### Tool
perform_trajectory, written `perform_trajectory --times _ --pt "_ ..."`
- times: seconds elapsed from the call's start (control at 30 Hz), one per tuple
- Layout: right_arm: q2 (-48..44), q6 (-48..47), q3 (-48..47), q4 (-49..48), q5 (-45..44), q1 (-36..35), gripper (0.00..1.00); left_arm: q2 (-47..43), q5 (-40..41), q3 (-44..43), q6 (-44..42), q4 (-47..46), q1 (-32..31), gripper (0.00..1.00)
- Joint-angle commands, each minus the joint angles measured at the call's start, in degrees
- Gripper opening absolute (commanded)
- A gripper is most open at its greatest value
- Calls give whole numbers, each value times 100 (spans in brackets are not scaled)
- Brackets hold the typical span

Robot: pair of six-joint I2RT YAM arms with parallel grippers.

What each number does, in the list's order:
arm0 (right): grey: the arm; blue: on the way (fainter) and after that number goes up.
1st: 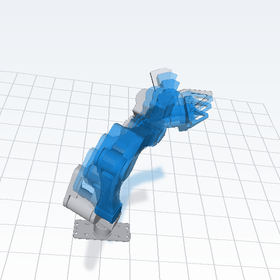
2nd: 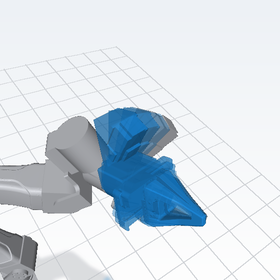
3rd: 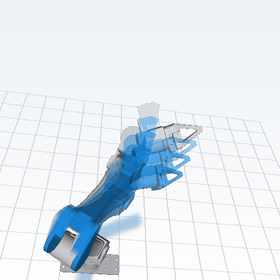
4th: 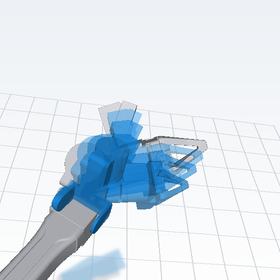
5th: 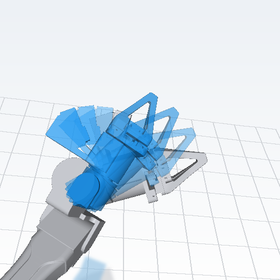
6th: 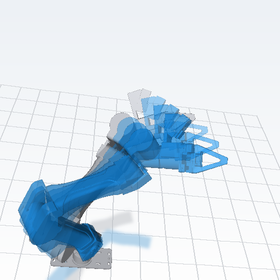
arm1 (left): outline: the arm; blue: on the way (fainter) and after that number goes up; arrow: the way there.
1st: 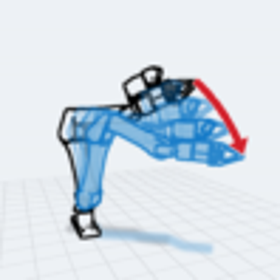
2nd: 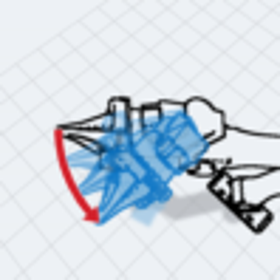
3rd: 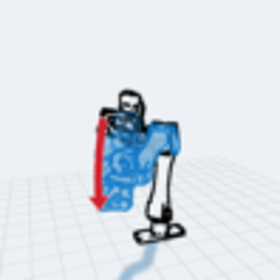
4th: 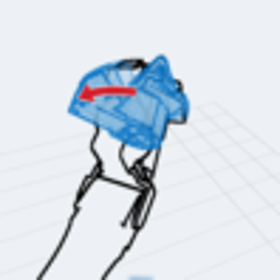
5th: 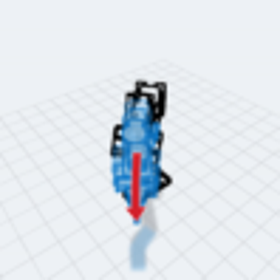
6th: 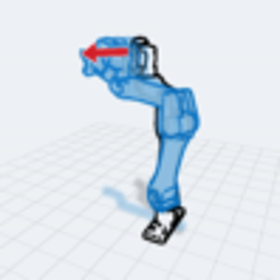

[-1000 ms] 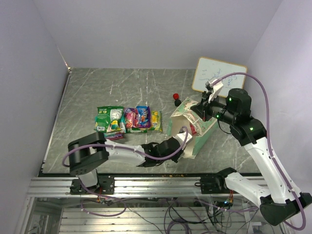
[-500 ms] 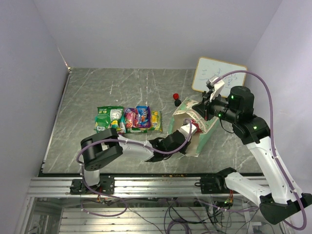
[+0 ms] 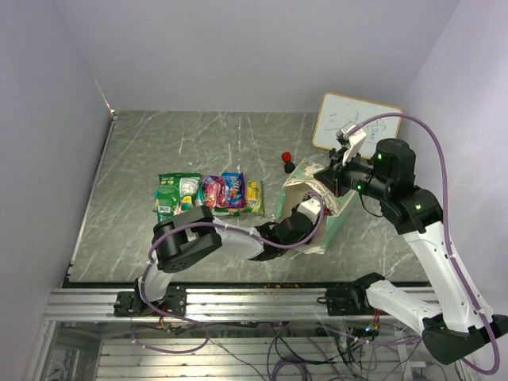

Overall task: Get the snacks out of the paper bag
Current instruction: Pick up the snack from the paper bag.

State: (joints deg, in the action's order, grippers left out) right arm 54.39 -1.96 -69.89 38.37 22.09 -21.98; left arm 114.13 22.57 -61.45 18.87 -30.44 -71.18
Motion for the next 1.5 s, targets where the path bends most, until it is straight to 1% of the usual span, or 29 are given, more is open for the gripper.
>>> perform_trajectory --times 0.0,0.1,0.3,0.4,0.53,0.6,0.63,0.83,0.9,0.93,1.07,1.27,1.47 --pt "23 -24 -283 137 44 -17 0 353 511 -385 -165 -499 25 51" --pt "93 -11 -393 199 75 -17 0 611 623 -552 -375 -648 25 57" --pt "161 87 -539 288 159 -17 0 1070 1021 -859 -768 -870 63 63" --pt "213 108 -626 364 171 -17 0 1332 1175 -1069 -874 -952 109 65" --pt "293 91 -792 565 207 -17 0 1668 1192 -1371 -994 -1086 210 65" --pt "315 74 -882 662 195 -17 0 1814 1070 -1506 -1028 -1133 277 63" --pt "317 73 -912 702 187 -17 0 1881 927 -1577 -1051 -1154 312 59" --pt "356 -18 -1081 848 134 -17 0 2031 397 -1747 -1038 -1205 486 27" --pt "361 -60 -1044 787 132 -17 0 1887 266 -1638 -1025 -1167 508 19" --pt "366 -79 -1014 737 130 -17 0 1772 224 -1562 -1016 -1126 506 18" --pt "390 -174 -869 466 105 -17 0 1110 40 -1043 -753 -1034 508 16" --pt "298 -396 -626 145 -135 -16 0 47 -464 -246 -174 -582 493 15" --pt "119 -612 -293 -123 -420 -7 0 -807 -967 263 92 95 432 14"
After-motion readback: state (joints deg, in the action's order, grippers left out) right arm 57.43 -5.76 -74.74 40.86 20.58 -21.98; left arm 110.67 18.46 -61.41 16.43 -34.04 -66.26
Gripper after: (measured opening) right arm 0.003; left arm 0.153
